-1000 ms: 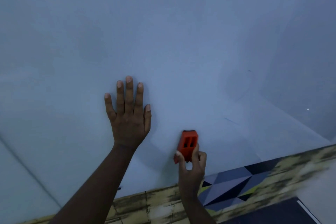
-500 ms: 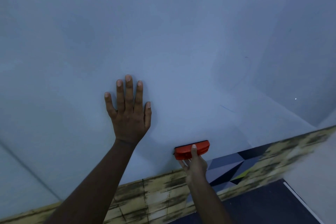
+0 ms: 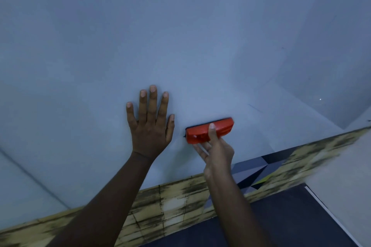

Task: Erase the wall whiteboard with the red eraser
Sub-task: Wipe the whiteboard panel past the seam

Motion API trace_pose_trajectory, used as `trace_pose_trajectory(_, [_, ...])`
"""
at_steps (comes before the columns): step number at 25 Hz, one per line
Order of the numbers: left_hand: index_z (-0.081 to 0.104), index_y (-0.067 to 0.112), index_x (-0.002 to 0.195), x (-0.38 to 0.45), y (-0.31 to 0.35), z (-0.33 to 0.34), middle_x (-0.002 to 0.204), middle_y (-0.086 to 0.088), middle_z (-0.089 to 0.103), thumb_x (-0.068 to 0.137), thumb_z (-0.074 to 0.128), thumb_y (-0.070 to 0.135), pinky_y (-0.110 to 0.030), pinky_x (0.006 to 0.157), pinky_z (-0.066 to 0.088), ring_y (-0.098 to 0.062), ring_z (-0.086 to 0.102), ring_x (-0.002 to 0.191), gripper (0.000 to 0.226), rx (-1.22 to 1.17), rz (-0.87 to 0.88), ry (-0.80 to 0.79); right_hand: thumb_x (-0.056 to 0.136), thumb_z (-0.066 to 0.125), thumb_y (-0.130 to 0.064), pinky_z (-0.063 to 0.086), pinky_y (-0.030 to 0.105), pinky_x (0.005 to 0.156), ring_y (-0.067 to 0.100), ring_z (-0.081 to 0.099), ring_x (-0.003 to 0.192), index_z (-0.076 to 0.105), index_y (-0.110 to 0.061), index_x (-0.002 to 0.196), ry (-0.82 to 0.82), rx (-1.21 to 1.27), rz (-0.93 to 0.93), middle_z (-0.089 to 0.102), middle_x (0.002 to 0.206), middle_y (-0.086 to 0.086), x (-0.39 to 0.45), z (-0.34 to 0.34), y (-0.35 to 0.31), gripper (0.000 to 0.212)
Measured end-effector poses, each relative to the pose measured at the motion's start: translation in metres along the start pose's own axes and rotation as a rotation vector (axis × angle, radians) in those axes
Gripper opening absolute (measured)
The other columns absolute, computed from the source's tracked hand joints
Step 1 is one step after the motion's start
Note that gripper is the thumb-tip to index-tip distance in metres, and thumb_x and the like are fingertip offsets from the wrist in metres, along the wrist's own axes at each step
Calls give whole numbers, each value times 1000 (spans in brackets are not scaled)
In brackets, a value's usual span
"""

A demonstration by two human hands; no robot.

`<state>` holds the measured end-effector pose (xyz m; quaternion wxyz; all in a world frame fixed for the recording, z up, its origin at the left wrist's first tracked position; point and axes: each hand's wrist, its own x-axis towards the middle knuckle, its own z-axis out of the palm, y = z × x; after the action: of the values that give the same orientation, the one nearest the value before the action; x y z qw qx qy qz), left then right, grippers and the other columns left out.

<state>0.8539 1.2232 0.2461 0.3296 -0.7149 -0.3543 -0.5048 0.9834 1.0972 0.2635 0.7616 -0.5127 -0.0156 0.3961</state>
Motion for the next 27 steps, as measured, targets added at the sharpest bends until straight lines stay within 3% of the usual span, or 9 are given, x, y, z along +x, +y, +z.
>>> trace_pose_trajectory(3, [17,12,169,-15,-1,4,178,-14,-1,106,51,40,-56,132,-2,-31,0,165,77,14,42,-13,92,75,-30,65,38,66,34,75,95,66,-5,101,98,22,169,74,106,20,10,-14,67,27])
trace_pose_trajectory(7, [20,12,169,-32,-1,9,178,-14,4,106,52,42,-56,132,-2,-31,3,165,77,21,71,-15,96,70,-31,66,45,68,35,71,89,56,9,129,80,129,382,69,109,24,32,-36,137,54])
trace_pose_trajectory(11, [21,11,169,-46,-1,10,178,-14,5,106,53,44,-57,132,-2,-31,4,165,78,15,92,-39,103,60,-19,62,55,68,40,61,93,42,10,145,17,165,561,61,106,23,52,-60,167,55])
trace_pose_trajectory(14, [21,11,169,-55,-4,10,177,-15,6,106,52,44,-56,132,-1,-31,4,165,77,4,132,-57,101,64,-21,63,49,65,37,61,91,45,9,144,47,116,566,61,106,22,58,-67,170,56])
trace_pose_trajectory(16, [22,11,169,-61,-6,10,177,-15,7,106,51,44,-56,132,0,-30,5,165,76,-6,149,-62,96,71,-27,63,40,53,34,66,91,52,7,137,101,78,483,66,112,23,59,-65,156,57])
trace_pose_trajectory(19, [22,11,168,-70,-6,11,178,-13,8,106,49,42,-55,132,0,-29,5,165,75,-20,158,-77,92,76,-32,61,37,64,30,73,90,67,-4,120,183,41,166,75,108,16,53,-53,111,40])
trace_pose_trajectory(21, [22,12,169,-76,-4,11,178,-12,8,106,49,42,-54,132,0,-29,5,165,74,-37,151,-95,92,77,-32,62,35,71,27,76,96,73,-16,112,137,-13,-99,78,105,11,36,-34,77,26])
trace_pose_trajectory(23, [23,13,169,-84,-3,12,178,-12,9,106,50,43,-54,132,0,-29,5,165,74,-55,144,-116,91,77,-34,63,35,77,21,77,97,76,-19,115,47,-142,-316,79,101,6,15,-17,58,28])
trace_pose_trajectory(27, [26,13,168,-100,-6,15,177,-13,11,104,54,43,-55,131,0,-31,5,165,76,-43,191,-140,95,73,-35,63,36,81,19,76,96,74,-18,123,-39,-281,-459,78,96,6,0,-3,61,32])
